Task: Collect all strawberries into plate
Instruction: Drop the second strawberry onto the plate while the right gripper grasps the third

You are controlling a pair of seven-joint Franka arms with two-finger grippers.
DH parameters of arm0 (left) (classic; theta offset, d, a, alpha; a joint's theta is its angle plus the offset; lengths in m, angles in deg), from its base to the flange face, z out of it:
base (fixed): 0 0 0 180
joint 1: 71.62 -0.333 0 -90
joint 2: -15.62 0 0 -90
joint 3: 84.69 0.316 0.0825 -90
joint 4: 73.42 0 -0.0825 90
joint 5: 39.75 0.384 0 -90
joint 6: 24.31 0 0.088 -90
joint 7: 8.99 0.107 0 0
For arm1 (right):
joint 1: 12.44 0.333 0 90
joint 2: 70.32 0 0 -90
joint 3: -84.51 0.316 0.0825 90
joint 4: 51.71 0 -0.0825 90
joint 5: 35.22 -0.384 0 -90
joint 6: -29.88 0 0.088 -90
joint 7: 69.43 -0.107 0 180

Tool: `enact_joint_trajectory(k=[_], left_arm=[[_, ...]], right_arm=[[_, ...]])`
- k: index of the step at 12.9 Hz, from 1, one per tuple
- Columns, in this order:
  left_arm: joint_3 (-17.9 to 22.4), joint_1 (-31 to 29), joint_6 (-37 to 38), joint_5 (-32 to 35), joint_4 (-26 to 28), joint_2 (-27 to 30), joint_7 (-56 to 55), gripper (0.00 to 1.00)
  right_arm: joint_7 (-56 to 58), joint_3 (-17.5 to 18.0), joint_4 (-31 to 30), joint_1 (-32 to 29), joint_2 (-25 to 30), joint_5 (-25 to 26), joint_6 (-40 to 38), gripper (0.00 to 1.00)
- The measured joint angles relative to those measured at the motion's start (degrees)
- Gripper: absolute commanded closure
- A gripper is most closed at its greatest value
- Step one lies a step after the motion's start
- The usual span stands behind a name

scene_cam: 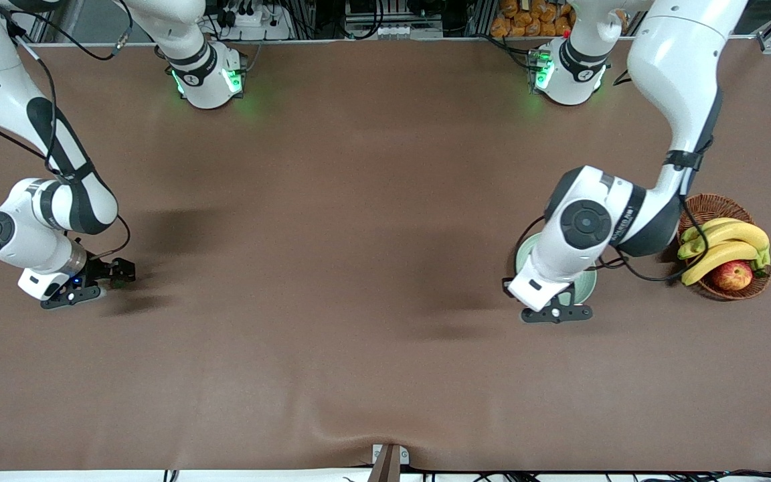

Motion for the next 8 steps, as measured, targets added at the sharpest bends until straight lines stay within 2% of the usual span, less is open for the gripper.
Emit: enact_joint_trajectory(k=[1,2,3,5,7,8], left_arm=[[-0.06,-1.25,-0.11,0.00,1.40,0.08,1.99,0.96],[-0.07,-2.41,-0.58,0.00,2.77,0.06,3.68,0.96],[-0.07,-3.42,-1.42,0.00,4.16,0.05,5.07,0.95],[-0.05,-5.09,-4.19,0.00,7.22,0.03,6.94,0.88],[-0.02,-6.76,-7.70,0.00,9.93,-0.11,8.29,0.71],[-0.02,-7.37,-9.15,0.00,10.75,-0.33,8.71,0.53]], right_arm=[[0.00,0.01,0.00,0.00,-0.02,0.00,0.01,0.73],[0.00,0.02,0.00,0.00,-0.03,0.00,0.02,0.93],[0.00,0.01,0.00,0.00,-0.04,0.00,0.02,1.00],[0.00,0.01,-0.01,0.00,-0.09,0.00,0.01,1.00],[0.02,0.02,-0.02,0.00,-0.12,0.00,-0.02,1.00],[0.13,0.06,-0.01,0.00,-0.09,0.01,-0.02,1.00]])
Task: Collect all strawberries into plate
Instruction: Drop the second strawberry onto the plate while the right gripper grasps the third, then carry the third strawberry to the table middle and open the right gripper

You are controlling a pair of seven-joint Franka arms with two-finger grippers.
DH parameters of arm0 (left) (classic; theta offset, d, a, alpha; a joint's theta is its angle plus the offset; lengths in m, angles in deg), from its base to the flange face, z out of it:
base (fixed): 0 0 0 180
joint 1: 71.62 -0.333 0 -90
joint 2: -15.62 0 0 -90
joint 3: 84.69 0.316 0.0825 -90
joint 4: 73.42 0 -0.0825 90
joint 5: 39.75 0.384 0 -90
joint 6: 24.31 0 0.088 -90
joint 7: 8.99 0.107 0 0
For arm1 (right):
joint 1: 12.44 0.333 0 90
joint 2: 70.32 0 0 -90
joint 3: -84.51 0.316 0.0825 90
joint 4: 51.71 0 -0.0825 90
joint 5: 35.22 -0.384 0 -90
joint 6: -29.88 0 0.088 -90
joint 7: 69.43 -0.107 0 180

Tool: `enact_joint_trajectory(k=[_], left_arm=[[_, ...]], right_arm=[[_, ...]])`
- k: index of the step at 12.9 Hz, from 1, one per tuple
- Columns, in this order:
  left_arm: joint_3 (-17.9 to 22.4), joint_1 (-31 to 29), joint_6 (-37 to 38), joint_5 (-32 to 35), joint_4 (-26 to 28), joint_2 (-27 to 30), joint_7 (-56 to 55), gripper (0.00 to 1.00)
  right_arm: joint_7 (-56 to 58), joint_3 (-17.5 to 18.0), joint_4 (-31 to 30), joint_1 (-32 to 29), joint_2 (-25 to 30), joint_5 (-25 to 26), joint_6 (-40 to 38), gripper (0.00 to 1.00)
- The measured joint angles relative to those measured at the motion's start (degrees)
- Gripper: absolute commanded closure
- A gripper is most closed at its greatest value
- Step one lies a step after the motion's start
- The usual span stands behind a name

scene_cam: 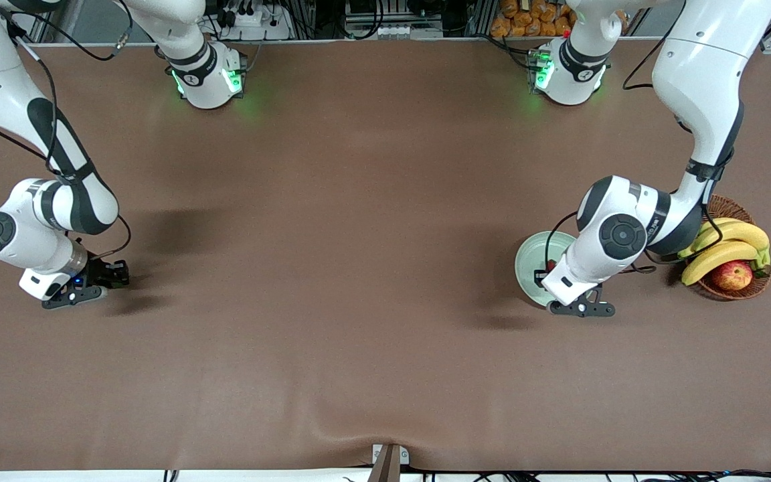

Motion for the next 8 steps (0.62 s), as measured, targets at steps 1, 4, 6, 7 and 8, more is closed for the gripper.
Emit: enact_joint_trajectory(k=[1,4,6,7,8], left_arm=[[0.00,-0.39,-0.96,0.00,0.38,-0.30,0.26,0.13],[-0.05,-0.66,-2.03,0.00,0.26,-0.70,0.37,0.00],[-0.24,-0.66,-2.06,0.00,-0.24,-0.44,0.38,0.00],[-0.33,-0.66,-2.06,0.00,-0.45,0.02,0.38,0.00],[-0.45,-0.66,-1.85,0.00,-0.63,0.72,0.38,0.00]], right_arm=[[0.45,0.05,0.01,0.00,0.00,0.01,0.01,1.00],[1.92,0.98,0.38,0.01,0.82,0.06,0.29,1.00],[2.78,3.72,0.79,0.06,2.67,0.15,0.27,1.00],[3.02,5.84,1.02,0.12,3.73,0.15,0.24,1.00],[3.06,8.16,1.42,0.21,4.51,0.15,0.19,1.00]])
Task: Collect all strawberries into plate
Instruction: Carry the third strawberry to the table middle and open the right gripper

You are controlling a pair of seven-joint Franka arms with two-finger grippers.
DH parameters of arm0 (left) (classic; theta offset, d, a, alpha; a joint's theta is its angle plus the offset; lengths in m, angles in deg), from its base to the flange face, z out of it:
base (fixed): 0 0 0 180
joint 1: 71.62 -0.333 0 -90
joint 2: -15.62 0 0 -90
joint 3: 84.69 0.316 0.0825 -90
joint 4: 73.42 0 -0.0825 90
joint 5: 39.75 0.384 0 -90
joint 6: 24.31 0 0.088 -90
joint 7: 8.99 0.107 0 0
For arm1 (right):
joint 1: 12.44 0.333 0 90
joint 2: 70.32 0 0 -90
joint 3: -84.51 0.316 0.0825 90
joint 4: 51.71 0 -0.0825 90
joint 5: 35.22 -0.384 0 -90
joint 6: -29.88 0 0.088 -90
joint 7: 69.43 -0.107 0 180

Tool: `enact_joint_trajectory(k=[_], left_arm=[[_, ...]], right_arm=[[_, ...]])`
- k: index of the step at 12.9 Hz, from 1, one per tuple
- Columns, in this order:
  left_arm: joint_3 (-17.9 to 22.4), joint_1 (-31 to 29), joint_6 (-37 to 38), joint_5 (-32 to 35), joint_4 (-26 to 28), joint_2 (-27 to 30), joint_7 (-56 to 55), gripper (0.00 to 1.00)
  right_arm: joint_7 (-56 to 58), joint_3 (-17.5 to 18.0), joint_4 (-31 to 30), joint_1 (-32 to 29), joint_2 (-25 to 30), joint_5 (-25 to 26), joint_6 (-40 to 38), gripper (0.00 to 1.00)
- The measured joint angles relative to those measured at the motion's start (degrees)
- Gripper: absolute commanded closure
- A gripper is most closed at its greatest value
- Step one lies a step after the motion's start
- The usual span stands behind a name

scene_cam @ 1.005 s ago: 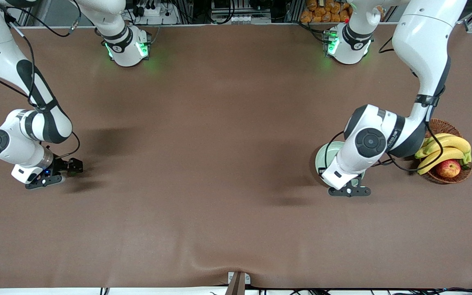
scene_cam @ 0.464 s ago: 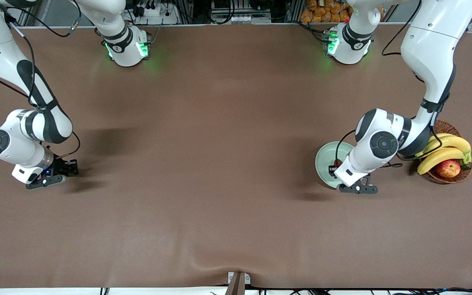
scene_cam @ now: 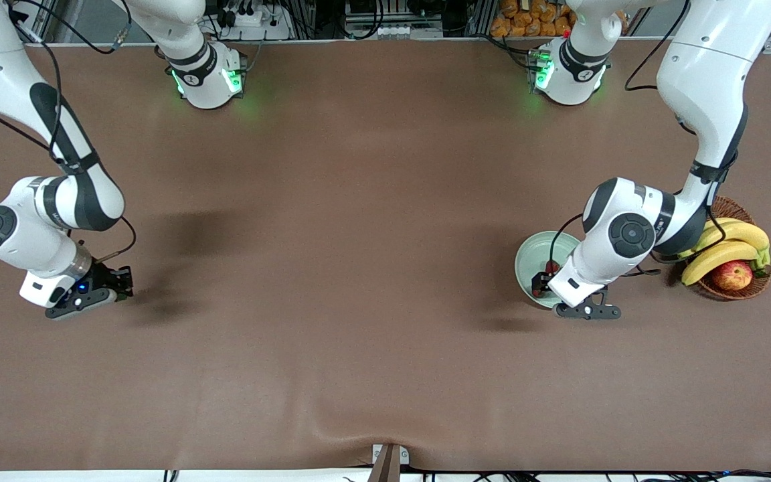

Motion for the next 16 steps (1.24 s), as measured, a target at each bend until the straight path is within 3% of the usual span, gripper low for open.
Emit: enact_joint_trajectory(k=[3,6,10,13,16], left_arm=[[-1.86,-0.07,6.10,0.00,-2.30,2.53,-0.08,0.00],[-5.20,0.01,16.80,-0.43,-7.94,3.69,-0.44,0.00],[-6.29,0.08,24.84,-2.07,-12.52,3.97,-0.46,0.00],[-6.29,-0.08,27.50,-2.07,-13.55,4.59,-0.45,0.00],[-6.31,-0.08,29.08,-3.52,-13.86,6.34,-0.44,0.00]], right_arm=[[0.16,7.28,1.17,1.16,0.98,0.02,-0.14,1.00],[0.13,10.09,1.82,8.27,0.96,0.03,0.04,1.00],[-1.47,10.16,6.85,20.59,-0.89,0.02,0.13,1.00],[-1.52,9.74,13.61,28.55,-7.45,0.04,0.19,1.00],[-1.53,4.54,20.19,39.10,-13.34,0.04,0.39,1.00]])
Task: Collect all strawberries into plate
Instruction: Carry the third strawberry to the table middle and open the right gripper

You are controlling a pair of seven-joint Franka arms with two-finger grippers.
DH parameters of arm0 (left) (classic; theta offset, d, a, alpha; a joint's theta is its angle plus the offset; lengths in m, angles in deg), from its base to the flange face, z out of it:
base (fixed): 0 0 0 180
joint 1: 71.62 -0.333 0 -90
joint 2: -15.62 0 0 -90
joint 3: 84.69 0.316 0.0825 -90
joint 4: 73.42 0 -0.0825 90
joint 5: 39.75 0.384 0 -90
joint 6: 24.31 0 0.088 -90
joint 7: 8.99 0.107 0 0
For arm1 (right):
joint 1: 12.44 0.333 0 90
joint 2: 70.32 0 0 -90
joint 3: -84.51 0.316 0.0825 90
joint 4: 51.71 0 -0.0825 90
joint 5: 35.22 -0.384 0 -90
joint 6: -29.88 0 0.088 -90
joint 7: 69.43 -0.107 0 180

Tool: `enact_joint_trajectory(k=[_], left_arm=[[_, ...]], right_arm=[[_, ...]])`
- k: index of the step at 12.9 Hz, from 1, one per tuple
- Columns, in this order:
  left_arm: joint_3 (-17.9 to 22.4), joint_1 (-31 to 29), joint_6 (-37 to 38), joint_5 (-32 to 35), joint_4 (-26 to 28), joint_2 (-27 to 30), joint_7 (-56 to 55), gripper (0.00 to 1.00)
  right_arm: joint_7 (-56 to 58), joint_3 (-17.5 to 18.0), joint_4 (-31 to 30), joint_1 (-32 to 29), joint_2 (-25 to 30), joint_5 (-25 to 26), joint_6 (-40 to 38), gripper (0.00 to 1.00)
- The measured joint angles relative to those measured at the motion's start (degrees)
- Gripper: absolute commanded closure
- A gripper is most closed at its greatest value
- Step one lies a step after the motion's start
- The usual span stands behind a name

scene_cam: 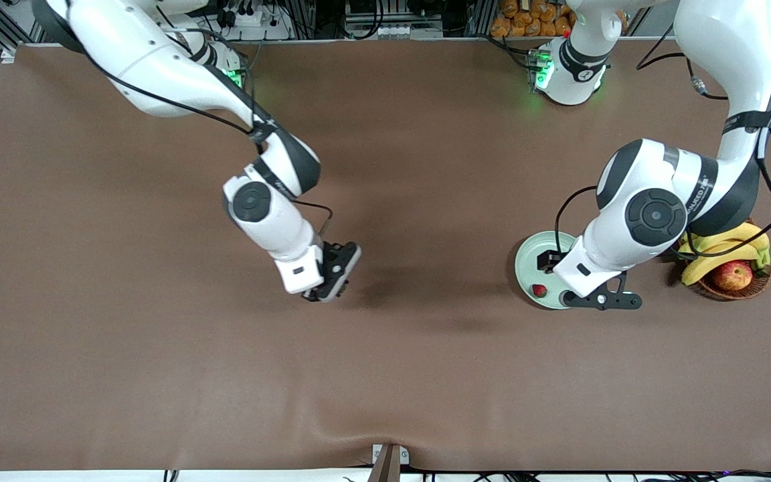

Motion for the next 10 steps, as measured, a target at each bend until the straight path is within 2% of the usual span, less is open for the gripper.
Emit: enact_joint_trajectory(k=[2,3,6,7,8,9,10], left_arm=[[0.00,0.00,1.84,-1.49,-0.05,1.52,0.06,0.00],[0.00,-0.01,2.81,-1.66,-0.06,2.19,0.12,0.00],[0.14,-0.49,3.76,-1.71,-0.06,2.95,0.20,0.00],[0.22,-0.67,3.83,-1.71,-0.03,2.94,0.27,0.00],[0.24,-0.77,4.40,-1.71,-0.06,2.95,0.27,0.00],[0.22,-0.77,6.04,-1.71,-0.13,3.06,0.27,0.00],[0.17,-0.77,8.15,-1.71,-0.39,3.45,0.27,0.00]], right_arm=[[-0.28,-4.19,3.11,6.36,-2.68,0.00,0.02,1.00],[-0.63,-5.15,4.03,8.17,-3.71,0.00,0.06,1.00],[-1.84,-5.61,4.81,10.48,-5.82,0.00,1.64,1.00],[-2.54,-5.64,4.91,11.18,-6.38,0.00,2.27,0.97],[-3.31,-5.81,5.12,11.94,-6.95,0.00,2.75,0.63],[-3.99,-6.08,5.25,12.72,-7.39,0.00,2.96,0.01],[-4.47,-6.39,5.36,13.39,-7.65,0.00,3.06,0.00]])
